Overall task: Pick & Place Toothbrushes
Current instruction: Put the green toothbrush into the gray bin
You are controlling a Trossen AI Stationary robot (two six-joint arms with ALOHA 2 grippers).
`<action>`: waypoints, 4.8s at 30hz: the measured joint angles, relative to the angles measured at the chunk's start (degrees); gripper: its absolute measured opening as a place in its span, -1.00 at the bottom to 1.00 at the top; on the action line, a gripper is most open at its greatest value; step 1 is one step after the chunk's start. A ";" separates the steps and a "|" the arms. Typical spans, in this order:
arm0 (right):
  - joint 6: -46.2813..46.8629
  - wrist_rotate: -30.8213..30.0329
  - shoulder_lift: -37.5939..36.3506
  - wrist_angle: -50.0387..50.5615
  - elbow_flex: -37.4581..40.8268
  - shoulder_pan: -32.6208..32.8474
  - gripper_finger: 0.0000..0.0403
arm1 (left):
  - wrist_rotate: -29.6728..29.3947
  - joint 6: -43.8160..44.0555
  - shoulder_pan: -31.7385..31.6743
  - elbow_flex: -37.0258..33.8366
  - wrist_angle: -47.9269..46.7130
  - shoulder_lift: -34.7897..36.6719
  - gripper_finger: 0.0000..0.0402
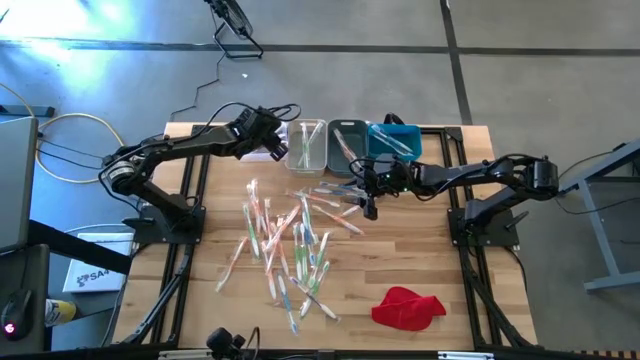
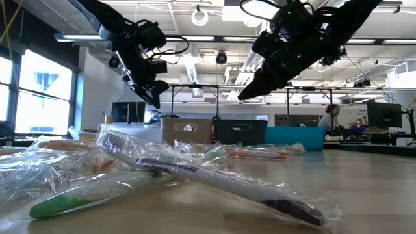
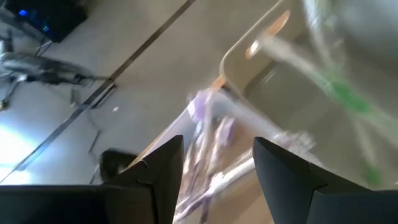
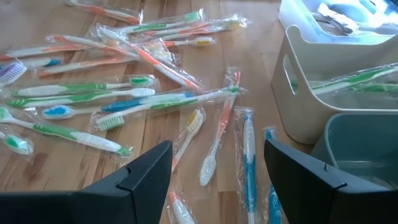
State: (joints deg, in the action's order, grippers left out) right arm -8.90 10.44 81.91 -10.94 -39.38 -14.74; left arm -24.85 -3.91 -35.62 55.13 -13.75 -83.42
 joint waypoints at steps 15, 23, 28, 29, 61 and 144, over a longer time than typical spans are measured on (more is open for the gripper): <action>-0.21 0.00 0.00 -0.48 -0.02 0.00 0.22 | 7.55 1.18 0.02 0.04 2.11 0.00 -0.07; -0.20 0.03 0.00 -0.46 -0.01 0.02 0.22 | 20.51 -1.71 0.66 -0.48 2.58 0.00 -0.07; -0.20 0.16 0.00 -0.46 -0.02 0.02 0.22 | 24.59 -3.21 3.07 -4.52 7.86 1.82 -0.07; -0.20 0.17 0.00 -0.46 0.00 0.02 0.22 | 24.62 -3.14 3.74 -5.59 9.04 2.38 -0.07; 0.19 1.12 0.00 -5.62 -0.02 0.01 0.22 | 24.49 11.01 28.68 -29.00 26.62 29.38 -0.07; -1.88 3.21 0.00 -6.77 -0.02 0.01 0.22 | 13.51 70.15 31.47 -21.94 -31.67 28.72 -0.07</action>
State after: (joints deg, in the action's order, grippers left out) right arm -10.79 13.65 81.91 -17.71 -39.40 -14.74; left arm -11.33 66.24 -4.14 33.19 -45.43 -54.69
